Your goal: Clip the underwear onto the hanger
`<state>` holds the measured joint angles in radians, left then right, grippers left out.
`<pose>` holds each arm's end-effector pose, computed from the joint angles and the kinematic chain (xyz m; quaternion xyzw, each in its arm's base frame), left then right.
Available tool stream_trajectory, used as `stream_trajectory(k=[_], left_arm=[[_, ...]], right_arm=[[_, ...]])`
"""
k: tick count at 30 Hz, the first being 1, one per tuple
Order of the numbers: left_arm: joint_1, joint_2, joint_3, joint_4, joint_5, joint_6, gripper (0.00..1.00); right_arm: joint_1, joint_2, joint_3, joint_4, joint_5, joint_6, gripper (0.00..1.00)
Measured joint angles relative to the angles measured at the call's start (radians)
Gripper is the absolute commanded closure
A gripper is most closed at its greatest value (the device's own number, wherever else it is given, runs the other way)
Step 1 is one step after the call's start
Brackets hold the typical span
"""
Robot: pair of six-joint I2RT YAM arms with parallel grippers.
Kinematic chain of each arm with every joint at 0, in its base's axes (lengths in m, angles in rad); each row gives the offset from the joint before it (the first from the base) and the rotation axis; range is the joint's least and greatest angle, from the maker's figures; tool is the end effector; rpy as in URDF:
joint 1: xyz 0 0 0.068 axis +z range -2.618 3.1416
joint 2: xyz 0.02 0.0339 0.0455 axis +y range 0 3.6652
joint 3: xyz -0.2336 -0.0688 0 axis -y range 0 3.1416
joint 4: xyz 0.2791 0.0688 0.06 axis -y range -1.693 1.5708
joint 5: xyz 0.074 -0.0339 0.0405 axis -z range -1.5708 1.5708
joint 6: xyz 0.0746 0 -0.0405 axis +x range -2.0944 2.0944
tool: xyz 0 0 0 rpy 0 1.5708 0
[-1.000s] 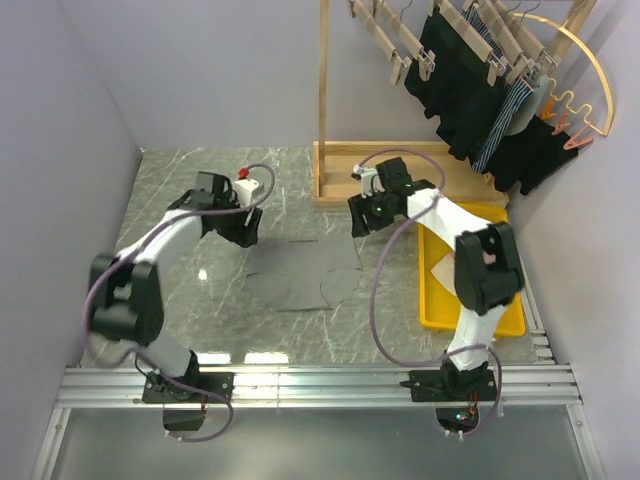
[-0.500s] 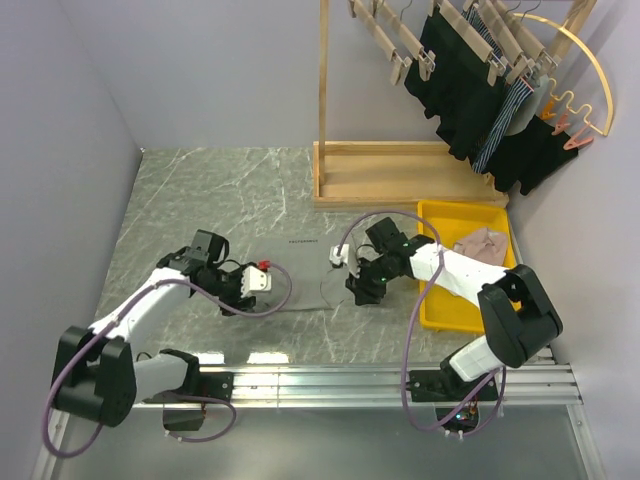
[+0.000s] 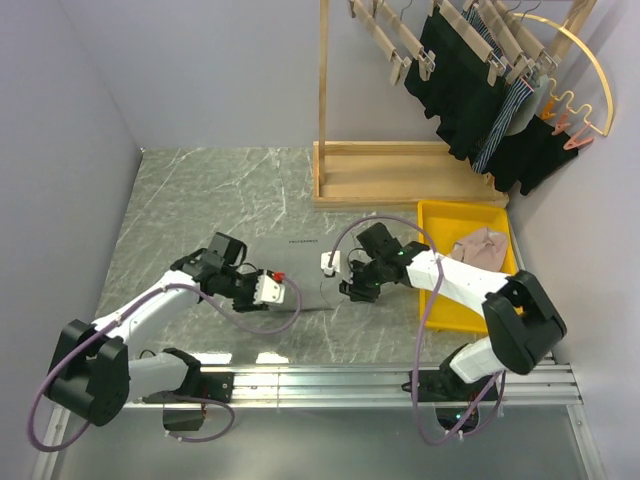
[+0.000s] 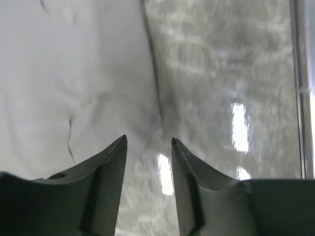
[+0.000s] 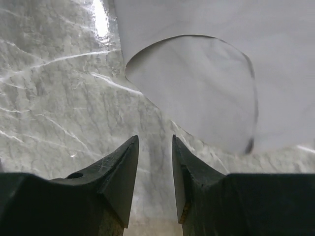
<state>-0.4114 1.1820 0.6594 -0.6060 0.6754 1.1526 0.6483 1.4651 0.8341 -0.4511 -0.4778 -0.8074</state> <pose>0.2195 -0.1467 0.1228 0.7003 0.6019 -0.2264 0.3099 0.2359 0.2217 0.1058 -0.6699 0.6658 0.2102 0.2526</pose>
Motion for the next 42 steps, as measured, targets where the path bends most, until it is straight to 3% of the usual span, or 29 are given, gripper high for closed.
stream_trajectory(k=[6, 12, 20, 29, 35, 38, 39, 42], left_arm=[[-0.090, -0.010, -0.051, 0.097, -0.034, -0.057, 0.58], [-0.094, -0.092, -0.177, 0.114, -0.072, 0.037, 0.50], [-0.114, -0.116, -0.219, 0.183, -0.080, 0.083, 0.52], [-0.134, -0.012, -0.218, 0.288, -0.086, 0.084, 0.52], [-0.134, 0.021, -0.204, 0.319, -0.085, 0.087, 0.52], [-0.134, 0.040, -0.190, 0.311, -0.085, 0.085, 0.56], [-0.134, 0.051, -0.179, 0.303, -0.085, 0.085, 0.57], [-0.133, 0.074, -0.141, 0.245, -0.095, 0.083, 0.58]], right_arm=[[0.105, -0.100, -0.043, 0.076, 0.074, 0.064, 0.59], [0.229, 0.000, -0.061, 0.130, 0.185, 0.071, 0.57], [0.248, 0.137, 0.016, 0.151, 0.273, 0.085, 0.56], [0.254, 0.204, 0.093, 0.113, 0.282, 0.082, 0.60], [0.251, 0.243, 0.151, 0.034, 0.239, 0.076, 0.74], [0.241, 0.273, 0.193, -0.017, 0.197, 0.082, 0.87], [0.237, 0.288, 0.214, -0.038, 0.180, 0.082, 0.96], [0.217, 0.320, 0.261, -0.085, 0.138, 0.099, 1.00]])
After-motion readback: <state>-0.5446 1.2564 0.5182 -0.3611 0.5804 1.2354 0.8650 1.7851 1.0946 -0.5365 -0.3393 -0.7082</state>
